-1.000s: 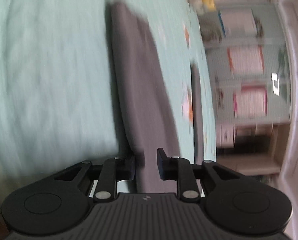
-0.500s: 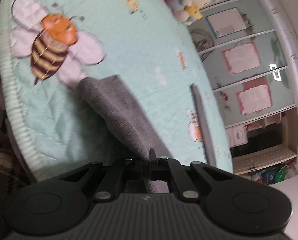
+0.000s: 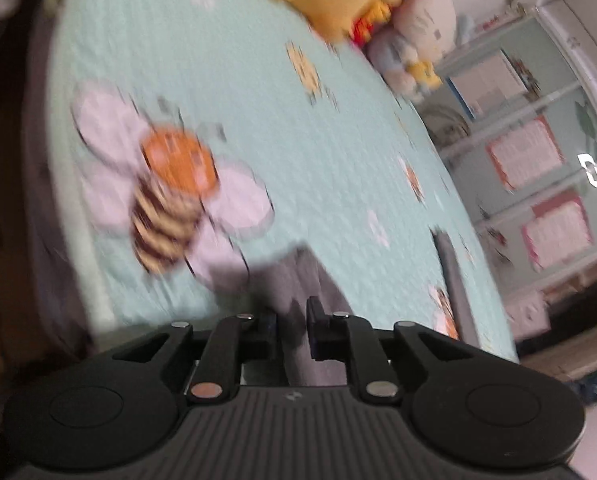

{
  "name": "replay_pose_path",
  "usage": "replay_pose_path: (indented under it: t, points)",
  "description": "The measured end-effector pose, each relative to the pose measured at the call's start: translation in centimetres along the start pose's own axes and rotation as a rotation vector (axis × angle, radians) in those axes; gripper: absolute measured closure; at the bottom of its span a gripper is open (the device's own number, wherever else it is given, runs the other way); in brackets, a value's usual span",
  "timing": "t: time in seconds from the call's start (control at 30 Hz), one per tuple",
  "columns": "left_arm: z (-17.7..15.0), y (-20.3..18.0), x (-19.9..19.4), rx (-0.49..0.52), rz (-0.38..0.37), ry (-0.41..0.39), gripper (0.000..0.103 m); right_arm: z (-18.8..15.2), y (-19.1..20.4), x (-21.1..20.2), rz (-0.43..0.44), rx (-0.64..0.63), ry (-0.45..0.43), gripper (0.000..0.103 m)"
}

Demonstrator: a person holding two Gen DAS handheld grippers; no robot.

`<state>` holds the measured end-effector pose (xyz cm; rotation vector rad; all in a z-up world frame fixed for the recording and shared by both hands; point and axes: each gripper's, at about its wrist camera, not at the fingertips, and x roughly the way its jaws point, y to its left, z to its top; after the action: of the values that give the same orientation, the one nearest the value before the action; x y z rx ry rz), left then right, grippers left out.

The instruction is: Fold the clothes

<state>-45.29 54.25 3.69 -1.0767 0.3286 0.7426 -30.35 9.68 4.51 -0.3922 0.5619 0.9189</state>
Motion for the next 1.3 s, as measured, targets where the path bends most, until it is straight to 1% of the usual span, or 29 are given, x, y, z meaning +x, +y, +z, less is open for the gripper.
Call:
replay_pose_path:
  t: [0.07,0.1,0.13,0.2,0.27,0.3,0.33,0.37,0.4,0.47,0.5,0.57,0.6,0.63,0.67,0.7,0.8,0.87,0.9,0.93,0.97,1.0,1.03,1.07,1.13,1.17,1.2,1.27,1.3]
  points:
    - [0.1,-1.8,-1.5,0.083,-0.014,-0.042,0.083,0.3,-0.1,-0.2,-0.024,-0.029,-0.013,0.087]
    - [-0.2,-3.2,-1.8,0.145,-0.044,-0.04,0.083,0.5,-0.1,-0.3,-0.036,-0.043,-0.019,0.086]
    - [-0.8,-4.9,-1.8,0.221,-0.096,-0.011,0.081,0.6,-0.1,-0.4,-0.049,-0.057,-0.026,0.085]
    - [-3.3,-8.6,-1.3,0.398,-0.217,0.105,0.068,0.9,0.3,-0.3,-0.06,-0.109,-0.033,0.084]
    - [-6.7,-12.0,-0.8,0.58,-0.301,0.216,0.065,0.8,2.5,0.9,-0.054,-0.251,-0.032,0.08]
    - [-7.9,-12.9,-0.2,0.622,-0.309,0.244,0.063,0.6,3.7,1.4,-0.056,-0.324,-0.034,0.074]
    - [-9.0,-13.4,0.5,0.644,-0.308,0.267,0.063,0.4,4.8,1.8,-0.059,-0.396,-0.036,0.063]
    - [-10.0,-13.9,1.2,0.666,-0.308,0.289,0.062,0.3,6.0,2.3,-0.061,-0.468,-0.038,0.057]
    - [-10.6,-13.9,2.2,0.659,-0.299,0.314,0.061,0.1,7.1,2.8,-0.064,-0.541,-0.04,0.051]
    - [-11.0,-13.5,4.9,0.634,-0.261,0.371,0.061,-0.3,8.7,4.0,-0.108,-0.652,-0.062,0.051]
    - [-11.0,-13.3,5.9,0.637,-0.243,0.381,0.063,-0.3,9.1,4.4,-0.124,-0.677,-0.073,0.051]
    - [-10.8,-12.8,7.6,0.661,-0.21,0.374,0.073,0.1,9.5,4.9,-0.116,-0.668,-0.082,0.056]
    - [-10.5,-12.5,8.2,0.663,-0.204,0.37,0.077,0.4,9.6,5.1,-0.095,-0.651,-0.074,0.085]
    - [-10.2,-12.3,8.4,0.65,-0.196,0.371,0.082,0.6,9.6,5.0,-0.058,-0.618,-0.048,0.1]
    - [-9.9,-12.0,8.6,0.632,-0.183,0.375,0.093,0.6,9.6,4.8,-0.038,-0.59,-0.033,0.1]
    - [-9.6,-11.9,8.8,0.623,-0.171,0.377,0.095,0.4,9.6,4.5,-0.029,-0.567,-0.032,0.1]
    - [-9.6,-11.5,8.9,0.631,-0.164,0.372,0.098,0.1,9.3,3.9,-0.002,-0.499,-0.04,0.1]
    - [-9.6,-11.9,8.7,0.636,-0.142,0.369,0.098,0.4,8.8,3.7,0.028,-0.448,-0.048,0.096]
    - [-9.8,-12.4,8.7,0.646,-0.128,0.366,0.098,0.7,8.0,3.4,0.051,-0.393,-0.053,0.096]
    - [-10.0,-13.1,8.9,0.656,-0.113,0.363,0.098,0.7,6.1,2.6,0.067,-0.276,-0.065,0.088]
    - [-10.2,-13.6,8.7,0.662,-0.101,0.355,0.096,0.2,3.8,1.5,0.06,-0.129,-0.083,0.083]
    - [-10.4,-14.1,8.2,0.666,-0.09,0.345,0.088,-0.3,1.5,0.3,0.053,0.018,-0.101,0.075]
    - [-10.7,-14.6,7.6,0.675,-0.089,0.333,0.084,-0.8,-0.7,-0.8,0.046,0.165,-0.118,0.07]
    - [-11.2,-15.2,7.0,0.69,-0.105,0.322,0.075,-1.3,-3.0,-2.0,0.038,0.312,-0.134,0.068]
    - [-13.1,-17.1,5.8,0.749,-0.176,0.323,0.071,-2.8,-7.4,-4.2,0.011,0.598,-0.165,0.066]
    - [-14.1,-18.2,5.1,0.781,-0.215,0.326,0.068,-4.5,-9.4,-5.4,-0.026,0.726,-0.178,0.066]
    - [-15.5,-19.3,4.7,0.828,-0.258,0.342,0.062,-6.3,-10.9,-6.6,-0.064,0.837,-0.194,0.065]
    - [-18.9,-21.8,4.2,0.938,-0.351,0.39,0.055,-9.6,-12.8,-8.6,-0.135,1.012,-0.224,0.06]
    - [-20.5,-23.0,3.9,0.992,-0.397,0.413,0.053,-11.0,-13.7,-9.0,-0.152,1.089,-0.238,0.054]
